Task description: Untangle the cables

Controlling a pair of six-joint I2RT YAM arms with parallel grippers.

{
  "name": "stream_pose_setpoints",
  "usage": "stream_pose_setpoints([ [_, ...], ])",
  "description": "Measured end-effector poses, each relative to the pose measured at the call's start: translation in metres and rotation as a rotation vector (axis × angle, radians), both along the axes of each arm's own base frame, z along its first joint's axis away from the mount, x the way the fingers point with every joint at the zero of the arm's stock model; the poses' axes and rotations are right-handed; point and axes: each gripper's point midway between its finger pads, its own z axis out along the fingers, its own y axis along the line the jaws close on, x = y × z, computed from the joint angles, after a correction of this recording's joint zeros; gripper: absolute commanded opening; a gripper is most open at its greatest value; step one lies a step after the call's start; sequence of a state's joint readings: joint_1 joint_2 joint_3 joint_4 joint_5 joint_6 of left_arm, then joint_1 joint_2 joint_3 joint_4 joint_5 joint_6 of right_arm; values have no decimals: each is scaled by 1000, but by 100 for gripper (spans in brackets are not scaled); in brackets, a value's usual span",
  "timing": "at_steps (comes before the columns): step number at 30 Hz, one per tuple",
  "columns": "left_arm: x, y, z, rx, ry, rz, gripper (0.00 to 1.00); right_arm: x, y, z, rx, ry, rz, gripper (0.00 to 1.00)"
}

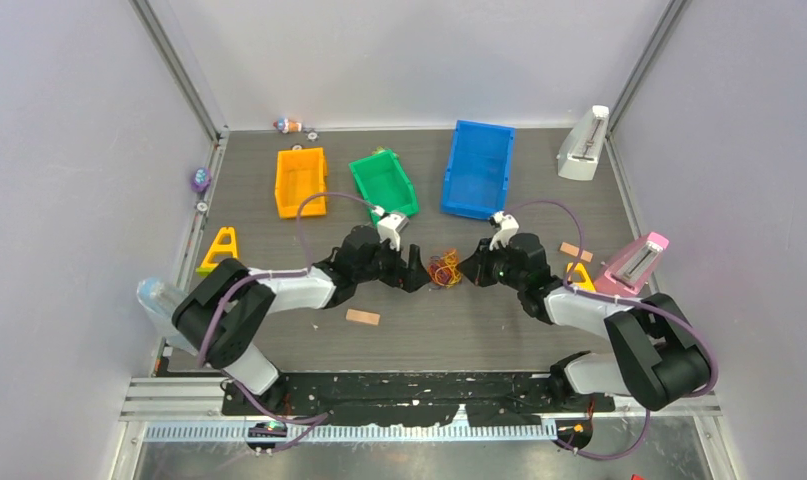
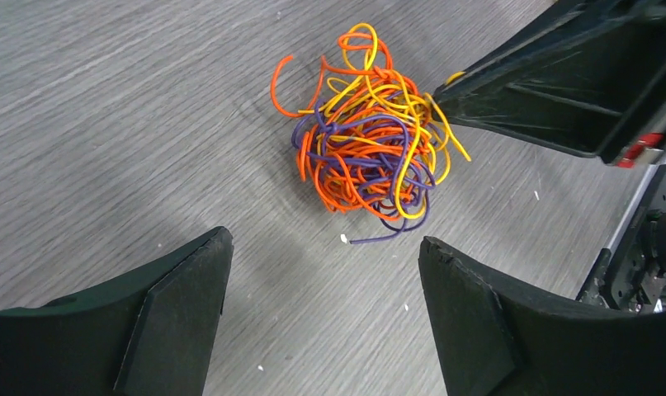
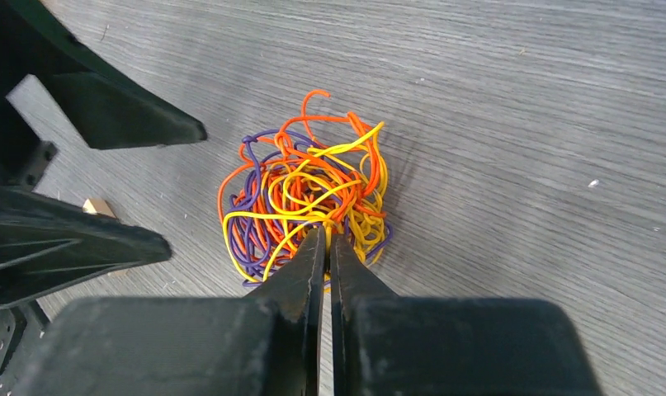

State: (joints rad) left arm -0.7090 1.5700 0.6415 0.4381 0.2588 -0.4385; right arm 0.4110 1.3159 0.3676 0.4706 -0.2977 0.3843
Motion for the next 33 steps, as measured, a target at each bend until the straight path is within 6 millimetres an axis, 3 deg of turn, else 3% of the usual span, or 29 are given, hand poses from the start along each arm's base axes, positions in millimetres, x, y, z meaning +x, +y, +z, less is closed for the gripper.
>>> stream_pose_setpoints([
  [7,4,-19,-23,25,62,-17,70,1,1,5,6,-22,2,5],
  [9,6,-26,-27,21,74,-20,51,1,1,4,8,-24,3,5],
  [12,11,-36,-28,-2,95,-17,5,0,0,5,11,-32,2,6],
  [13,12,-37,-28,-5,93,-21,0,-1,0,6,12,-33,2,5],
  [17,13,-35,-22,-29,73,2,0,-4,-2,9,15,-50,-5,5],
  [20,1,-17,-17,-28,48,29,0,-5,-10,15,11,-80,-38,5],
  [27,-6,13,23,-56,-59,89,0,-1,-26,24,-13,-126,-134,5],
  [33,5,62,32,-45,-83,210,0,1,-39,17,-46,-102,-208,5],
])
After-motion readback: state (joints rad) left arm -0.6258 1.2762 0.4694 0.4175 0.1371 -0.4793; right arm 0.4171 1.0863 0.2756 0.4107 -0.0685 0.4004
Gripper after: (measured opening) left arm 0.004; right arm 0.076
